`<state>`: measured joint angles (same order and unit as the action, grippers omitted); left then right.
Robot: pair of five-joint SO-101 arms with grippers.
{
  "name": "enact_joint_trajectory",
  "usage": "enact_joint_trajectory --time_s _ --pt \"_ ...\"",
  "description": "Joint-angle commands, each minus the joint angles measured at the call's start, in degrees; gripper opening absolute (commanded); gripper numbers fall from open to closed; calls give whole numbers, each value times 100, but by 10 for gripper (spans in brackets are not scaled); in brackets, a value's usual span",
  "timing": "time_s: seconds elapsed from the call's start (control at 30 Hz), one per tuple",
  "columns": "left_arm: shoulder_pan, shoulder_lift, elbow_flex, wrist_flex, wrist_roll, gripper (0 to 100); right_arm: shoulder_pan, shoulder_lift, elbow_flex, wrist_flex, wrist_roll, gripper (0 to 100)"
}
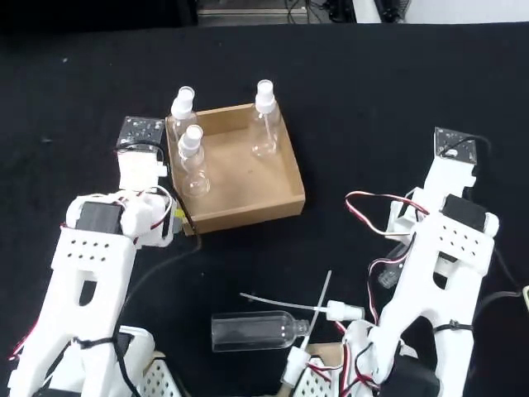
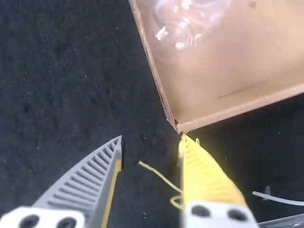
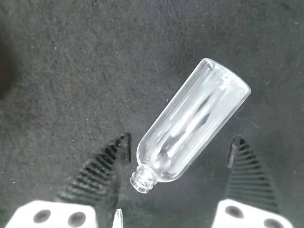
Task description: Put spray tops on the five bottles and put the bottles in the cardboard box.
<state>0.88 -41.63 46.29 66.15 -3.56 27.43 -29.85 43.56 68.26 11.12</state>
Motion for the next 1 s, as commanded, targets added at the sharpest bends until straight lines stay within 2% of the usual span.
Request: enact_joint_trajectory --time_s 0.0,0.17,0.5,0.73,0.97 --pt "286 -202 75 62 -211 178 -141 13 -31 35 62 300" --pt "602 -185 338 -105 -167 177 -132 13 -31 35 62 300" --pt "549 -149 479 -264 -167 177 -123 -31 -40 35 62 300" --pt "541 -149 945 -923 -211 179 -114 -31 -57 35 62 300" --pt "40 -149 804 -888 -281 180 -123 -31 -57 35 62 300"
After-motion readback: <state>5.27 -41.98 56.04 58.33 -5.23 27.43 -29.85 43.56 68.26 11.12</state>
